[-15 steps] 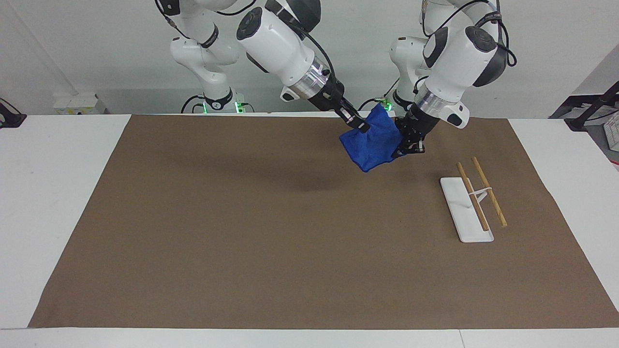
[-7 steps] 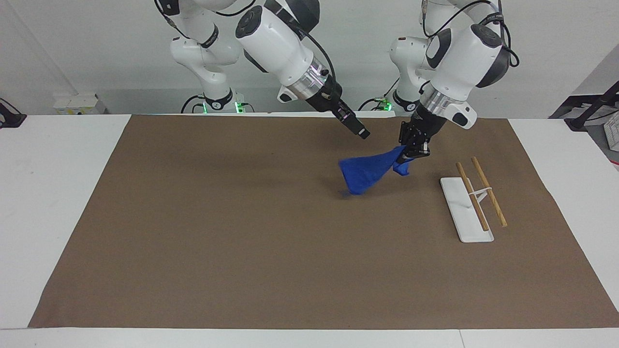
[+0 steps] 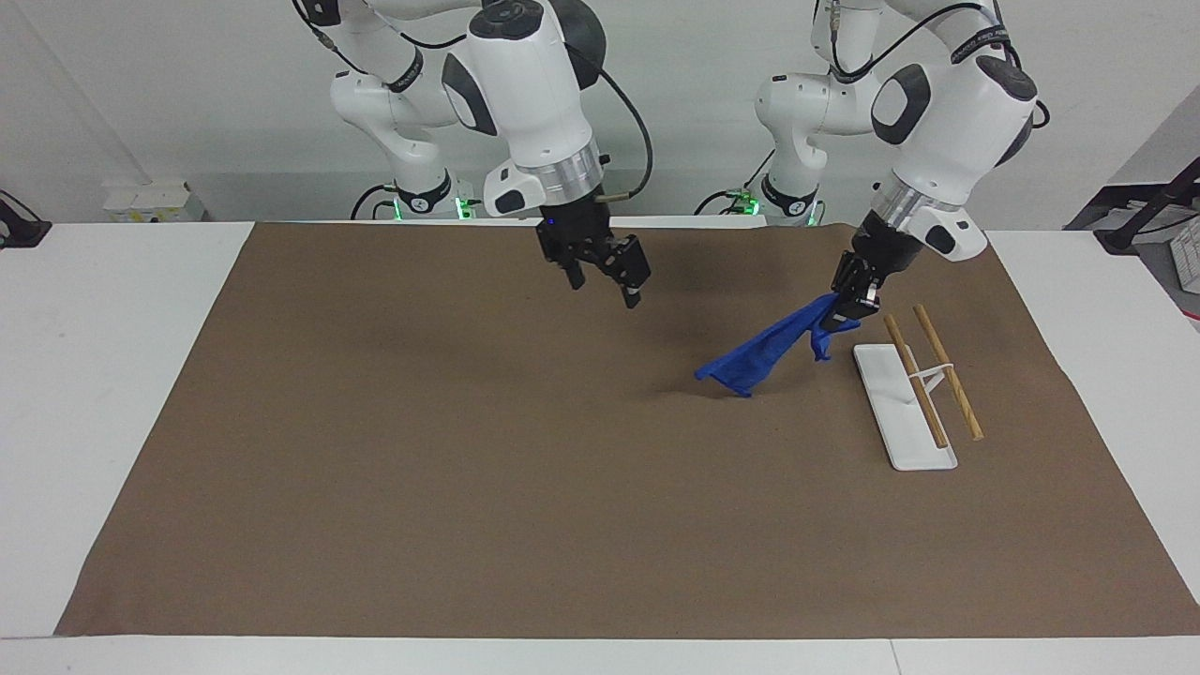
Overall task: Right arm passes towel to left arm to hang
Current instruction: 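Open the right gripper and withdraw it while the left gripper holds the towel, then carry the towel with the left gripper over the wooden rod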
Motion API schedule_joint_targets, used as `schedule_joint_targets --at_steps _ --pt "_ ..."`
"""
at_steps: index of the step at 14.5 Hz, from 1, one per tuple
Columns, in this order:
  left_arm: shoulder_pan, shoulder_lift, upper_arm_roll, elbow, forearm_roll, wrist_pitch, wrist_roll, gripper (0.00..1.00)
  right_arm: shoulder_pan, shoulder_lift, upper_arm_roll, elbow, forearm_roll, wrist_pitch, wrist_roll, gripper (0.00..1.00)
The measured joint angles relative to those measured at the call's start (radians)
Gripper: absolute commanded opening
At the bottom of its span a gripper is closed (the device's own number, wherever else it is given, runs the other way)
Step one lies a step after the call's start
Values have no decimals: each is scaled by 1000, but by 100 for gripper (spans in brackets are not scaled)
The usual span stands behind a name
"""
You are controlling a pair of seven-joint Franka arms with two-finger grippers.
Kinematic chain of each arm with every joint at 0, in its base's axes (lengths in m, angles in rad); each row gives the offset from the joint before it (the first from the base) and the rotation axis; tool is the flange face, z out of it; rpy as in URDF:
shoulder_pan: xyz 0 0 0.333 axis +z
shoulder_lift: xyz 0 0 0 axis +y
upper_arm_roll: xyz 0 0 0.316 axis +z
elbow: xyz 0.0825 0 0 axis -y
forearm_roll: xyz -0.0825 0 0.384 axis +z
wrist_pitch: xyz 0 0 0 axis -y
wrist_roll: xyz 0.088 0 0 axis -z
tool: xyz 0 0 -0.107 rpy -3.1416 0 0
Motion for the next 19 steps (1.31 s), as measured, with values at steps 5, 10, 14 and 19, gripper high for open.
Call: schedule_joint_targets --at_steps 5,10,14,19 --pt "80 0 1 -5 -14 0 436 0 38 -77 -315 1 -12 -207 -623 100" --pt "105 0 1 -4 -53 -6 587 0 58 -159 -510 2 -12 -305 -828 100" --pt "126 2 4 18 -81 -47 690 0 69 -204 -616 2 -12 -336 -969 100" --pt "180 26 10 63 -106 -53 890 0 74 -203 -730 -8 -10 -398 -1171 100"
